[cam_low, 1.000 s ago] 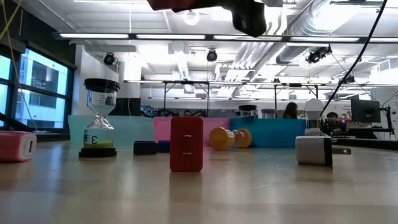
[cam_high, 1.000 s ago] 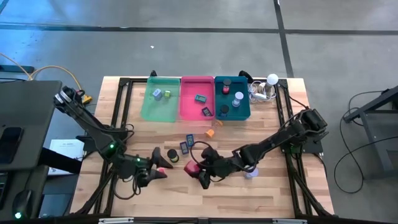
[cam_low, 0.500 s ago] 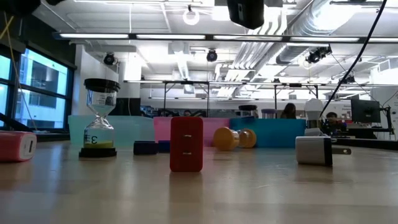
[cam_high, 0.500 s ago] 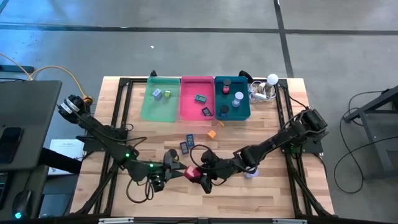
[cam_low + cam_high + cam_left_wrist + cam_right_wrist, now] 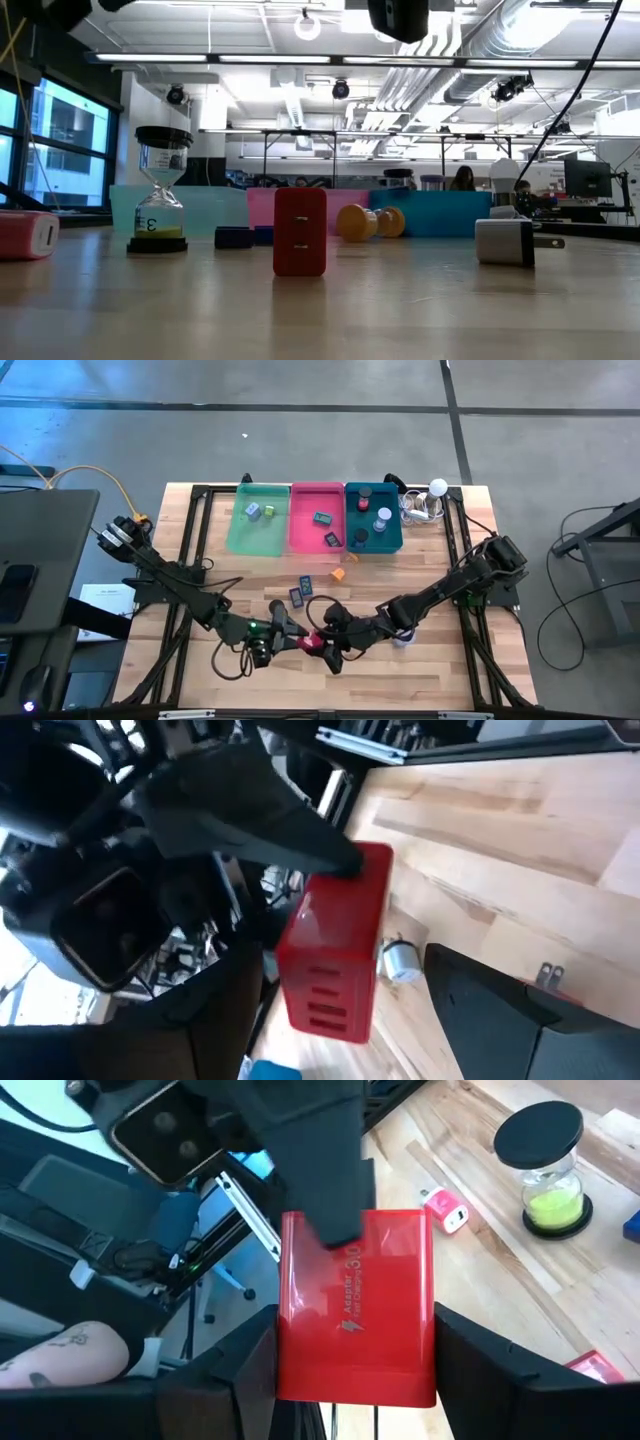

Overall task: Pick & Place Office items
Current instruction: Put the right red adapter into the green bin

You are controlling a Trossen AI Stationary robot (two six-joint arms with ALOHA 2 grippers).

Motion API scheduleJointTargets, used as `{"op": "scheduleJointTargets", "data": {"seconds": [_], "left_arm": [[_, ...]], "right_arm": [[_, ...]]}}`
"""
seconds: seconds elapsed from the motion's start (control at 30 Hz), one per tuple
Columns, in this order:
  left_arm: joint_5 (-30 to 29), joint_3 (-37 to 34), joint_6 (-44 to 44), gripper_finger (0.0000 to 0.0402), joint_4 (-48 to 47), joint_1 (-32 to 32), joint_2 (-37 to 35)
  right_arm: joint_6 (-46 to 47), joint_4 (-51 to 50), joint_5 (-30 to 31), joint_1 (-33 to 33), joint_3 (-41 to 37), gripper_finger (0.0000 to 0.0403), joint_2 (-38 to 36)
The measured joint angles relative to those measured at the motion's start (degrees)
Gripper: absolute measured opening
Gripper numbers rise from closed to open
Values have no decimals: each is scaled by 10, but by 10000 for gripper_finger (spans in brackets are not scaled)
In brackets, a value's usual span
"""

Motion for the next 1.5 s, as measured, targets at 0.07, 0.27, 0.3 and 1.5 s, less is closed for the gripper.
{"op": "scheduleJointTargets", "data": {"seconds": [0.07, 0.27, 0.3, 1.5], "left_arm": [[0, 0, -11, 271, 9, 2, 0], [21, 0, -35, 246, 10, 10, 0], [31, 0, -39, 237, 10, 11, 0], [-101, 0, -246, 114, -150, 26, -70]], "right_arm": [[0, 0, 0, 0, 0, 204, 0], [0, 0, -11, -1, 0, 204, 0], [0, 0, -11, -1, 0, 204, 0], [-157, -122, 118, -14, 0, 388, -85]]}}
